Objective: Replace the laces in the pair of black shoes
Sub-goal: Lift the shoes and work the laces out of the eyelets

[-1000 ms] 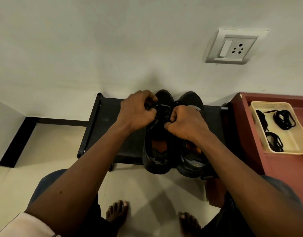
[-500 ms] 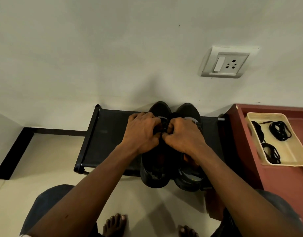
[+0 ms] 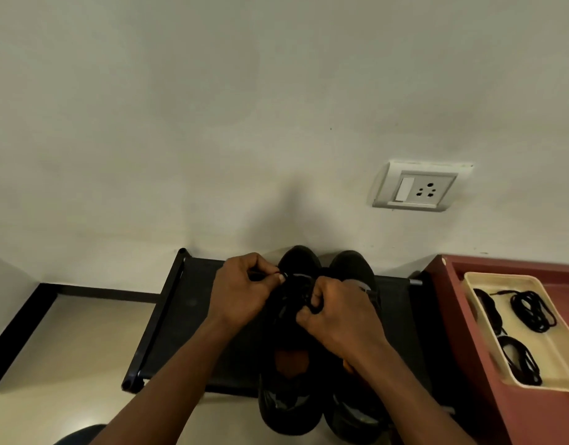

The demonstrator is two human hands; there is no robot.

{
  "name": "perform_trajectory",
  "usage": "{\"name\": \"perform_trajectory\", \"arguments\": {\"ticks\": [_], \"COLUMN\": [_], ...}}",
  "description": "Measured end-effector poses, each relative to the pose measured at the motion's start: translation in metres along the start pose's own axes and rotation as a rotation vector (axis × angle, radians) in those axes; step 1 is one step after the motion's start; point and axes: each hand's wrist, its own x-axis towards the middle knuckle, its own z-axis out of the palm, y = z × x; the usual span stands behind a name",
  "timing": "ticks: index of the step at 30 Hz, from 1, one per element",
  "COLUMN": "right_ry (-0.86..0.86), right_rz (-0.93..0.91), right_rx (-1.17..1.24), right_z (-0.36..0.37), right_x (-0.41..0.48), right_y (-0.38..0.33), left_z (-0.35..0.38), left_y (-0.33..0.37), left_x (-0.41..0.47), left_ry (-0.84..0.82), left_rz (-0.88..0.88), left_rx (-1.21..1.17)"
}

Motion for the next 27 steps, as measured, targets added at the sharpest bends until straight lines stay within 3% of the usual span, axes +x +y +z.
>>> {"name": "perform_trajectory", "arguments": {"ticks": [9,16,18,22,27], "right_ry": [-0.083,-0.119,-0.129,-0.179,-0.146], "right_rz": [0.013,0.006,0.004,-0.007,0.013], "right_rx": [-0.017,-0.039,-0.041,-0.049,-0.013], "right_z": [0.002,0.006,0.007,0.005,-0.001], "right_x": [0.004,0.004,0.004,0.008,0.011], "right_y": [0.003,-0.001,-0.001,-0.003,-0.001], "left_z": [-0.002,0.001,0.001,-0.004,0.002], "left_y": [-0.010,-0.004,-0.003,-0.002,-0.002], "left_x": [0.016,0.013,0.011,0.007,0.009], "left_ry": [0.265,0.086,0.020,-0.163,-0.343], "left_rz": [-0.318,-0.267,-0.175,0.124,0.315], "left_rx": [-0.477,-0.465,-0.387,0.081,0.474]}}
